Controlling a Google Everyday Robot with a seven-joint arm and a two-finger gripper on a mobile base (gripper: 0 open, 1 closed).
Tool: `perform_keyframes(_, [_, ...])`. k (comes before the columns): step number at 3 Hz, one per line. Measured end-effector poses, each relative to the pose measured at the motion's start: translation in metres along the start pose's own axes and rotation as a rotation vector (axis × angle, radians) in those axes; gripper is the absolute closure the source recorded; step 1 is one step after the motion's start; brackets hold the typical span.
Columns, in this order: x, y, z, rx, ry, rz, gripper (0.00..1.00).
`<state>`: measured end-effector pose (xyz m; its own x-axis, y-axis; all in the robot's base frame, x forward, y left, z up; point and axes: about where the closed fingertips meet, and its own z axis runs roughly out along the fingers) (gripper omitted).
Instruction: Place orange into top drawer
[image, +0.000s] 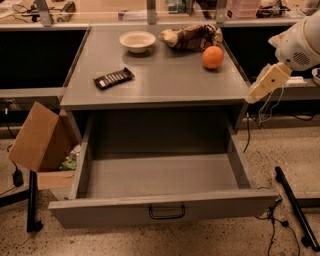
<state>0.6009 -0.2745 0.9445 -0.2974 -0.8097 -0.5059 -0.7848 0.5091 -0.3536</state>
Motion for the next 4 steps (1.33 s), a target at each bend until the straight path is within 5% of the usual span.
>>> perform_keyframes(1, [-0.023, -0.038, 0.055, -0.024, -0.103, 0.013, 0.0])
perform_keyframes(2, [-0.023, -0.038, 0.056, -0.025, -0.103, 0.013, 0.0])
perform_keyframes(4, [-0.035, -0.08, 0.12, -0.049, -0.198, 0.129, 0.0])
